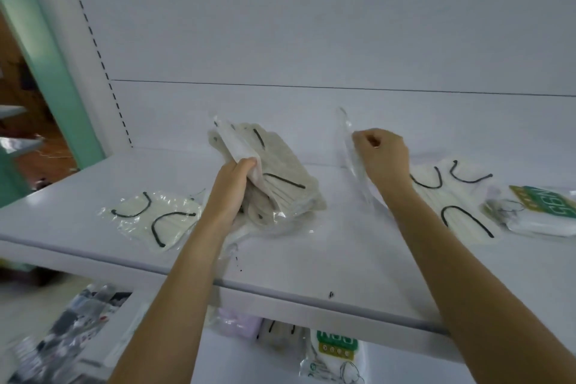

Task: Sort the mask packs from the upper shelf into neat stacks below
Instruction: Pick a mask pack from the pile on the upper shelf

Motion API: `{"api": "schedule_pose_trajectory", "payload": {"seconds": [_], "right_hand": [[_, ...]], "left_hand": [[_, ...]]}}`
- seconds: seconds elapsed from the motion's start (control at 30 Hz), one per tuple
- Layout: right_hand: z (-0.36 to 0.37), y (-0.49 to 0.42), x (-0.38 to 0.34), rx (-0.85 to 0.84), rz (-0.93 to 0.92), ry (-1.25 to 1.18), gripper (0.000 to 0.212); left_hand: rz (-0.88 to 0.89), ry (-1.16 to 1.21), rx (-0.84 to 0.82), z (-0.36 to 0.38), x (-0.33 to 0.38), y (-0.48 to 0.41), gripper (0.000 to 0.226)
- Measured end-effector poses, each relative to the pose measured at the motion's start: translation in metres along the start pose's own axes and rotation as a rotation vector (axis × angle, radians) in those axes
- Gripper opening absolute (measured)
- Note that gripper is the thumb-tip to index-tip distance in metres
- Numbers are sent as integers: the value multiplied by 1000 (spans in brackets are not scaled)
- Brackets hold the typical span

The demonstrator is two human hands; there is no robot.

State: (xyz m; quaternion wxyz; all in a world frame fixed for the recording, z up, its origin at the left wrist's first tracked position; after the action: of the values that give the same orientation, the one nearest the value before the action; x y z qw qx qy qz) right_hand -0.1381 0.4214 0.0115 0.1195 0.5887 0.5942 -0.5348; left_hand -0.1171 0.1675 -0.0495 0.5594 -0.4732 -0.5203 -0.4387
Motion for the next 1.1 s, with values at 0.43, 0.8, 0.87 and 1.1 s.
{"api": "schedule_pose_trajectory", "payload": {"seconds": [0.43, 0.8, 0.87, 1.1], "right_hand": [[58, 85, -101, -708, -339, -149, 44], [49, 130, -68, -474, 111, -480, 57], [51, 146, -72, -462, 134, -458, 49], [61, 228, -79, -451, 333, -560, 11]], "left_hand": [[143, 181, -196, 23, 32, 56, 37], [236, -37, 12, -31, 34, 99, 12], [260, -46, 31, -43, 31, 111, 7], [308, -113, 125, -94, 24, 157, 12]]}}
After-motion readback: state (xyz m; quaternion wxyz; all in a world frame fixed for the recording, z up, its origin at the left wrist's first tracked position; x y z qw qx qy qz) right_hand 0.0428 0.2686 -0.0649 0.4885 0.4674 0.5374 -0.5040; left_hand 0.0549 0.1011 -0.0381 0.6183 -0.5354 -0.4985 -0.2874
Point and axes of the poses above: each hand's wrist, its own y-axis away from the middle knuckle, its own z-axis out of the palm, x = y × z, the point moved 9 cm from there along -y, towards the middle knuckle
